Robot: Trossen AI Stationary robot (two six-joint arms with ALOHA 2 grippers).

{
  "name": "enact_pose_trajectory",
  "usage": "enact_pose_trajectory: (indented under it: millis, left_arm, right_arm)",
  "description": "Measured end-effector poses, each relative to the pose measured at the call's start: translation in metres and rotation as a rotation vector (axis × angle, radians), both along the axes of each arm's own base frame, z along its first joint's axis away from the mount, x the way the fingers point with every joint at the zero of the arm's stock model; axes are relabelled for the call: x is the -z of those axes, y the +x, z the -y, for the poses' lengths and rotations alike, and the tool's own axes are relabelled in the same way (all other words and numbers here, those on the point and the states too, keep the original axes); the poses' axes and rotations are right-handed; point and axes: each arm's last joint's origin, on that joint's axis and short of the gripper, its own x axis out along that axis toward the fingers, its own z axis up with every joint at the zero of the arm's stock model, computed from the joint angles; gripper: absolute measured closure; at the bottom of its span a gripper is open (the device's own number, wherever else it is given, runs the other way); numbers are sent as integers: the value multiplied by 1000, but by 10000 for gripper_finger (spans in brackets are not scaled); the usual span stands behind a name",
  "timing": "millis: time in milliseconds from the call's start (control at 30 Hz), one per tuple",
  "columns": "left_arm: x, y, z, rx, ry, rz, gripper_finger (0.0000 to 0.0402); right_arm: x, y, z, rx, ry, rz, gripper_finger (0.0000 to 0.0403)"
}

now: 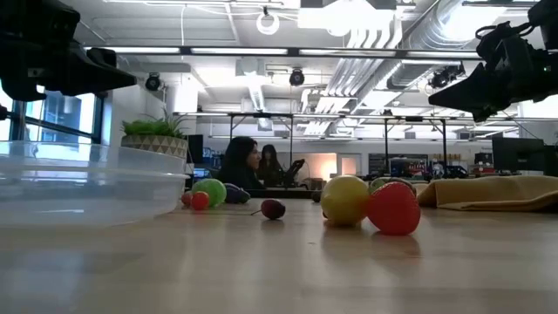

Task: Pick and placing Produce into tupperware

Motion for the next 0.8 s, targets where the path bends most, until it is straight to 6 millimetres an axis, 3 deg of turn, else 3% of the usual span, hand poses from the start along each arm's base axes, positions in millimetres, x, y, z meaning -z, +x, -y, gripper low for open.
enact_pose_trajectory:
  millis: [467,800]
  left_arm:
    - [-5,1,0,-6,-45,60,401]
    - [-41,-4,-1,-2,-498,540,401]
  right_arm:
    - [0,0,0,0,0,0,402]
    - [0,0,1,21,2,2,402]
